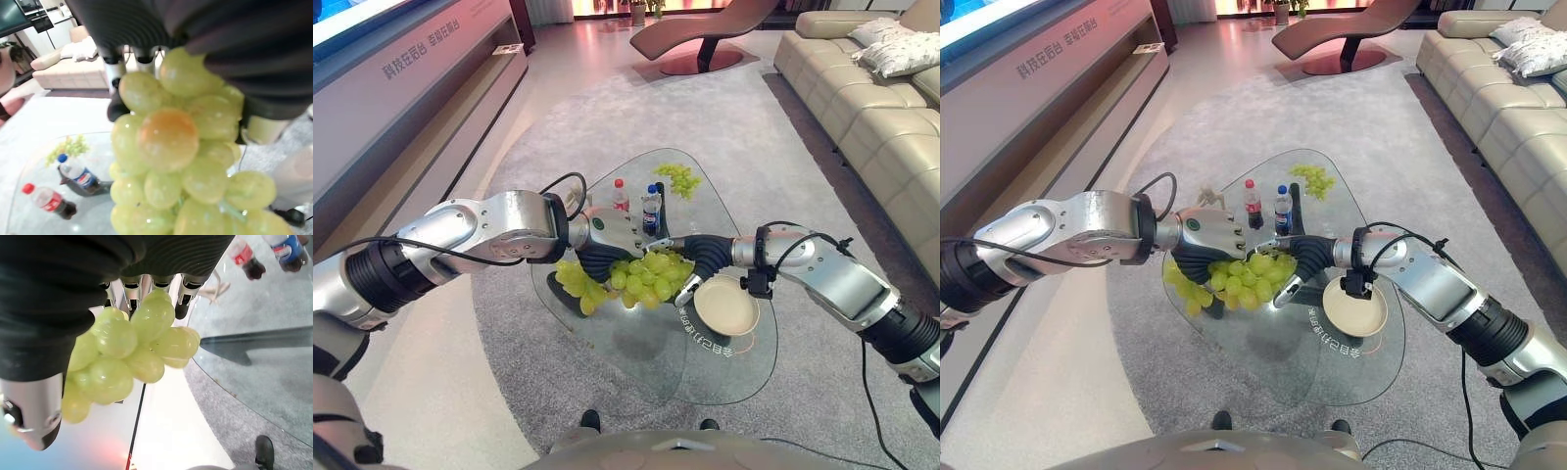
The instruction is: Pick up fruits into the plate
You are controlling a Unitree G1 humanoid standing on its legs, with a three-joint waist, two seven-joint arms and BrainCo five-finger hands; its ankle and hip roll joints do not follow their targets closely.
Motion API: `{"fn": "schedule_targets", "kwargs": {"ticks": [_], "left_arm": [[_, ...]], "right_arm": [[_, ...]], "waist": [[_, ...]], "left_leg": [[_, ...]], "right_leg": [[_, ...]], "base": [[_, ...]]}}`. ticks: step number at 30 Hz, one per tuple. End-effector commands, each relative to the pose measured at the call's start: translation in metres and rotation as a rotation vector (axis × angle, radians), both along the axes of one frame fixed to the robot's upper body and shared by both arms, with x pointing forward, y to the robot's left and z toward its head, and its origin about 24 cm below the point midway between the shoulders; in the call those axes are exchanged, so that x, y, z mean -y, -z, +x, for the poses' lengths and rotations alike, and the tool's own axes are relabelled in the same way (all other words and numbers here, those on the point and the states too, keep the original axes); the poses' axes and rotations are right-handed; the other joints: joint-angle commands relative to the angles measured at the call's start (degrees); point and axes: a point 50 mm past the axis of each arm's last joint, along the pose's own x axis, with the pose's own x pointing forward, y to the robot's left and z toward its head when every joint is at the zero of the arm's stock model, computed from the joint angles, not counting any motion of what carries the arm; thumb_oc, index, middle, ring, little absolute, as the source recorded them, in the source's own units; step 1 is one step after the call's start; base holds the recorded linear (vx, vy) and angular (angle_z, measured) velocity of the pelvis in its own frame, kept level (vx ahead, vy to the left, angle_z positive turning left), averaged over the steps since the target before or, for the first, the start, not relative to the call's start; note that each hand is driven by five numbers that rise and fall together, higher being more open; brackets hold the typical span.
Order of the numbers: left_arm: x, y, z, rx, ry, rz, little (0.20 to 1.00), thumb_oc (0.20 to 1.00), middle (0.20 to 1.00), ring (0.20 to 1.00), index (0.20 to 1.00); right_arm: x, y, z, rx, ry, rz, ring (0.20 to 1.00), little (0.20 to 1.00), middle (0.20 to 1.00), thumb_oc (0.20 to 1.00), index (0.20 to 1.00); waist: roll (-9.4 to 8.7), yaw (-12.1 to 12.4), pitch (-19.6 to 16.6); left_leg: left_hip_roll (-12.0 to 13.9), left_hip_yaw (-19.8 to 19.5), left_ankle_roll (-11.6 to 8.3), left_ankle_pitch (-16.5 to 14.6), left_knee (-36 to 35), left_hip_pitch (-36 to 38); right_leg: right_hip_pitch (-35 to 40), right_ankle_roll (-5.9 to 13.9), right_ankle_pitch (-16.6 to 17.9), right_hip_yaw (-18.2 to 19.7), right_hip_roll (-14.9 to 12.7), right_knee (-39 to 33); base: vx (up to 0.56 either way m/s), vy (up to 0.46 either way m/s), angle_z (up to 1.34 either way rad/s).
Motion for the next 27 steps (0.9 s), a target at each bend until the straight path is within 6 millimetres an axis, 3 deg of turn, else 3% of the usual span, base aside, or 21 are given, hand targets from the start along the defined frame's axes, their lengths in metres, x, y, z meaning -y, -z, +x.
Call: {"fn": "schedule_targets", "kwargs": {"ticks": [1, 17, 18, 19, 27], "left_arm": [[-0.002, -0.039, 0.015, 0.097, -0.057, -0.08, 0.2, 0.2, 0.2, 0.2, 0.2], [0.006, -0.028, 0.014, 0.028, -0.056, -0.004, 0.2, 0.2, 0.2, 0.2, 0.2], [0.006, -0.027, 0.014, 0.028, -0.058, -0.005, 0.2, 0.2, 0.2, 0.2, 0.2], [0.006, -0.027, 0.014, 0.028, -0.06, -0.006, 0.2, 0.2, 0.2, 0.2, 0.2], [0.004, -0.026, 0.015, 0.024, -0.064, -0.018, 0.2, 0.2, 0.2, 0.2, 0.2]], "right_arm": [[-0.016, -0.025, 0.006, 0.102, -0.086, 0.003, 1.0, 1.0, 1.0, 1.0, 1.0], [-0.035, -0.031, -0.002, 0.108, -0.186, -0.002, 1.0, 1.0, 1.0, 1.0, 1.0], [-0.036, -0.031, -0.002, 0.106, -0.191, -0.001, 0.42, 0.42, 0.42, 0.42, 0.42], [-0.036, -0.031, -0.003, 0.103, -0.194, 0.003, 0.2, 0.2, 0.2, 0.2, 0.2], [-0.035, -0.03, -0.005, 0.084, -0.2, 0.018, 0.2, 0.2, 0.2, 0.2, 0.2]], "waist": [[-2.1, 1.2, 0.0], [-2.09, 1.1, 0.0], [-2.07, 1.1, 0.0], [-2.06, 1.1, 0.0], [-1.99, 1.2, -0.1]], "left_leg": [[-2.9, 2.9, 1.0, -7.4, 0.1, 3.7], [-3.1, 2.7, 1.16, -7.6, 0.1, 3.9], [-3.1, 2.7, 1.17, -7.6, 0.1, 3.9], [-3.1, 2.7, 1.18, -7.6, 0.1, 4.0], [-3.0, 2.8, 1.13, -7.5, 0.1, 4.2]], "right_leg": [[2.4, 0.18, -3.7, 2.5, -0.1, 0.3], [2.4, 0.07, -3.8, 3.3, 0.0, 0.4], [2.4, 0.04, -3.8, 3.3, 0.0, 0.4], [2.4, 0.02, -3.9, 3.4, 0.0, 0.4], [2.6, -0.15, -4.1, 3.2, 0.1, 0.5]], "base": [[0.0, 0.0, 0.0], [0.0, 0.0, 0.0], [0.0, 0.0, 0.0], [0.0, 0.0, 0.0], [0.0, -0.001, 0.0]]}}
